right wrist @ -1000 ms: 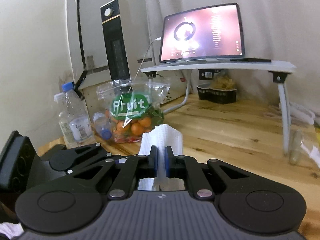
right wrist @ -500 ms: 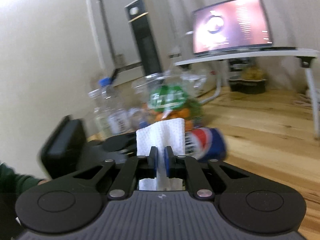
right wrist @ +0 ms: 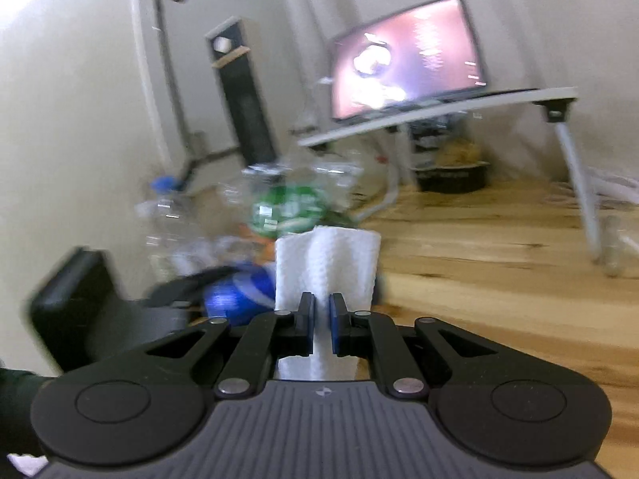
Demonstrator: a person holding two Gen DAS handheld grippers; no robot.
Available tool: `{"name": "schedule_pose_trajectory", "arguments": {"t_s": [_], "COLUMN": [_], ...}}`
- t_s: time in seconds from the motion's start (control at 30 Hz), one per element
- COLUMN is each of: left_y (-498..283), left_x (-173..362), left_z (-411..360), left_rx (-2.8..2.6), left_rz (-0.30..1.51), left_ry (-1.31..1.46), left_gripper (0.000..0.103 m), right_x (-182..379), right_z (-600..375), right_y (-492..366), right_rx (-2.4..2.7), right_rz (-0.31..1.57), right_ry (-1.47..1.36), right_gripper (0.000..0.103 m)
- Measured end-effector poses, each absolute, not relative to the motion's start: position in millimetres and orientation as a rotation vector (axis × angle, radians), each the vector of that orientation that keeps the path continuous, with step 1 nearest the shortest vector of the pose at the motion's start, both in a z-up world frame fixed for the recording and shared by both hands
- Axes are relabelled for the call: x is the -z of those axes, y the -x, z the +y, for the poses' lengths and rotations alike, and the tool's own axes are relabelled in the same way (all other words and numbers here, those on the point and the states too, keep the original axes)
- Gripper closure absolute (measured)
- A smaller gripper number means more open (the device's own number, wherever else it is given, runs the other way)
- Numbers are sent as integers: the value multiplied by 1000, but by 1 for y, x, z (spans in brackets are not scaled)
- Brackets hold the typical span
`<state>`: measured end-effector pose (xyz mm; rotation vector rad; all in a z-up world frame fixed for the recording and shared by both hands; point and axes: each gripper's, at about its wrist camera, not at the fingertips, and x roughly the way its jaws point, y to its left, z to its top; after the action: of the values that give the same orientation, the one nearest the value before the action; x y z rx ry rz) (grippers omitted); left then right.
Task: Clean container
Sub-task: 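Wipe the can's bottom and side with the tissue in the right gripper while the left gripper holds it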
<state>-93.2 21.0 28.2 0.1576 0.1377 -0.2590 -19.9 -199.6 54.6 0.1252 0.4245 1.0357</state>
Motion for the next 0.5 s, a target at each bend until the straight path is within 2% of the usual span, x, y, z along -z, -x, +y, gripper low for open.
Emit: {"name": "schedule_pose_trajectory", "arguments": {"t_s": [0.07,0.23,0.5], "left_y": [93,90,97], "left_x": [-28,-28,-29], "left_z": [21,22,25], "left_rx": [259,260,251], "left_rz": [136,153,116], "left_ry": [-160,-147,-113], "left_gripper": [36,36,36], "right_x": [-57,-68,-70], "right_z": [-194,-179,-176], "right_y": [34,44,1], "right_rx": [-1063,-1133,-1017], "right_rz": [409,381,324], "right_ry": [-129,-125,-186], "right_gripper": [89,89,90]}}
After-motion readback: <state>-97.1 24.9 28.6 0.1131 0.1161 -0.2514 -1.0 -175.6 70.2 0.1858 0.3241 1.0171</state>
